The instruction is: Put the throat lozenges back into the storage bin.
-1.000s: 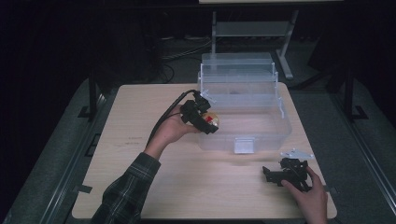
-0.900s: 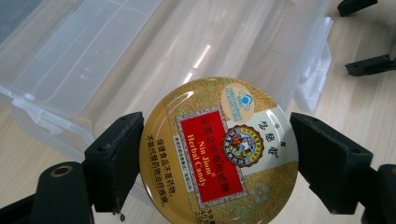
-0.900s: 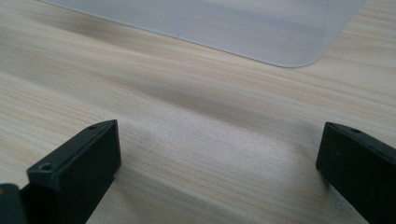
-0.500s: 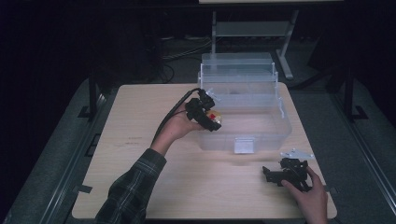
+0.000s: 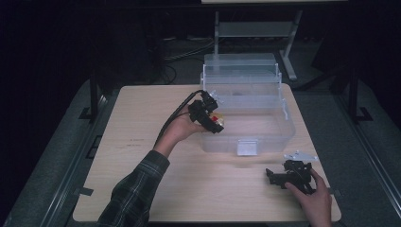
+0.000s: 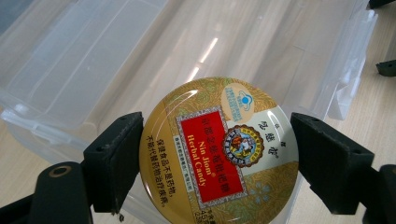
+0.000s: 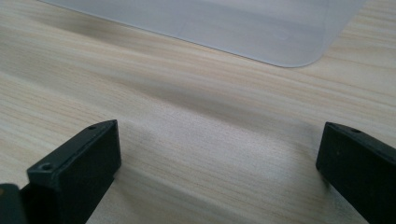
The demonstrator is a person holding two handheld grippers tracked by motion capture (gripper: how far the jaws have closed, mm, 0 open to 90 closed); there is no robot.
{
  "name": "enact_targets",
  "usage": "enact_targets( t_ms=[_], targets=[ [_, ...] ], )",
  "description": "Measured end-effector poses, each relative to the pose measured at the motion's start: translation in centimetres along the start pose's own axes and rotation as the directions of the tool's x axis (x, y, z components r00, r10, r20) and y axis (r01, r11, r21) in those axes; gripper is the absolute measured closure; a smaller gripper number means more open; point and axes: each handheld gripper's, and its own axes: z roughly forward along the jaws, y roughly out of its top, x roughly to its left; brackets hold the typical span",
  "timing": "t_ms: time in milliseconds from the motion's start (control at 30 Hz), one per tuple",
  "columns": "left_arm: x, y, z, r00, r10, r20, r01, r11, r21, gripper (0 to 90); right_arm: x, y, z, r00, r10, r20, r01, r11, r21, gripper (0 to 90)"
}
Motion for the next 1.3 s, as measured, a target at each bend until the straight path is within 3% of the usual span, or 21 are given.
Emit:
enact_targets(
  t_ms=[500,1000,1300],
  targets=[
    [-0.1,0.0,-0.2,1.0,0.002,0.004,-0.002,1.0,-0.004,18.4,0.0,0.0,0.0,1.0,-0.003,-0.001,0.003,1.0,0.0,0.0],
    [-0.6,-1.1,-2.7,1.0,0.001,0.001,0.0,0.9988,-0.049,18.2,0.0,0.0,0.0,1.0,-0.007,-0.003,0.007,1.0,0.001,0.0],
    [-0.5,-2.3,-3.5,0.9999,-0.014,-0.009,0.014,0.9982,-0.059,13.0,0.0,0.0,-0.1,1.0,-0.004,-0.003,0.004,1.0,0.003,0.0]
  ],
)
